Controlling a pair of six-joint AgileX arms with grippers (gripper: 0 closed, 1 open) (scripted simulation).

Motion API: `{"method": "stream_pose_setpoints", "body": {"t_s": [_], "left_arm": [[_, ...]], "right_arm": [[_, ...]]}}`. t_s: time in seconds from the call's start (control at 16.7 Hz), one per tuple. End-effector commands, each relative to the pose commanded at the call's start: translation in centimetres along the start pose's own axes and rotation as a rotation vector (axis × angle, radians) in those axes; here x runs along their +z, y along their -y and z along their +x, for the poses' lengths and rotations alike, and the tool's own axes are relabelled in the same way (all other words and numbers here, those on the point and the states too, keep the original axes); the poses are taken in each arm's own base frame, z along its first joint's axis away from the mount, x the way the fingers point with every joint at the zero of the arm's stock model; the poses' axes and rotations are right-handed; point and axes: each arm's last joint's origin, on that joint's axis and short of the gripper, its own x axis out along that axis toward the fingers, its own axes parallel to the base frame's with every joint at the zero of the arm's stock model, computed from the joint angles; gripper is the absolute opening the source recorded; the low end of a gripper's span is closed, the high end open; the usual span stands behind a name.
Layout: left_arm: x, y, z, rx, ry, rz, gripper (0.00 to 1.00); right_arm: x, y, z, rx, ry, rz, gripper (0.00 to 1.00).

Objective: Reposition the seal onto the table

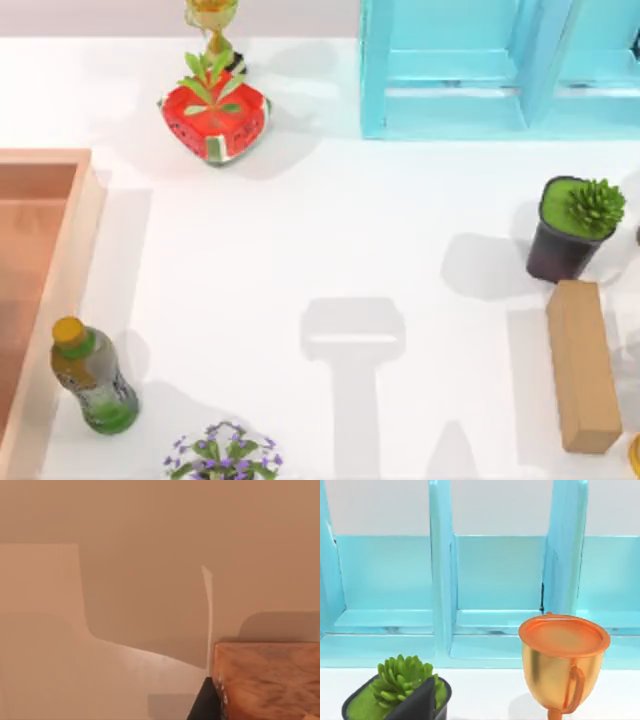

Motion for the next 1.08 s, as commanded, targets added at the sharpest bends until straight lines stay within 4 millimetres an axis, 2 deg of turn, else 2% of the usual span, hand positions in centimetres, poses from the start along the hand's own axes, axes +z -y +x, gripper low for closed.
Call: {"method": "stream_pose_setpoints", "body": {"t_s": [0.18, 0.24, 0.78, 0.9, 1.08], "left_arm": [[0.0, 0.0, 0.0, 0.000, 0.000, 0.000, 0.02], [0.0, 0.0, 0.0, 0.000, 0.000, 0.000, 0.00], [0.1, 0.1, -0.2, 0.001, 0.005, 0.001, 0.00], [0.7, 0.8, -1.8, 0.013, 0.043, -0.002, 0.00], [2.3, 4.0, -7.1, 0.037, 0.152, -0.011, 0.00]], "right_arm": [[0.0, 0.0, 0.0, 0.000, 0.000, 0.000, 1.00], [0.0, 0.0, 0.0, 0.000, 0.000, 0.000, 1.00], [0.0, 0.0, 0.0, 0.000, 0.000, 0.000, 1.00], [0.0, 0.0, 0.0, 0.000, 0.000, 0.000, 1.00], [0.0, 0.0, 0.0, 0.000, 0.000, 0.000, 1.00]]}}
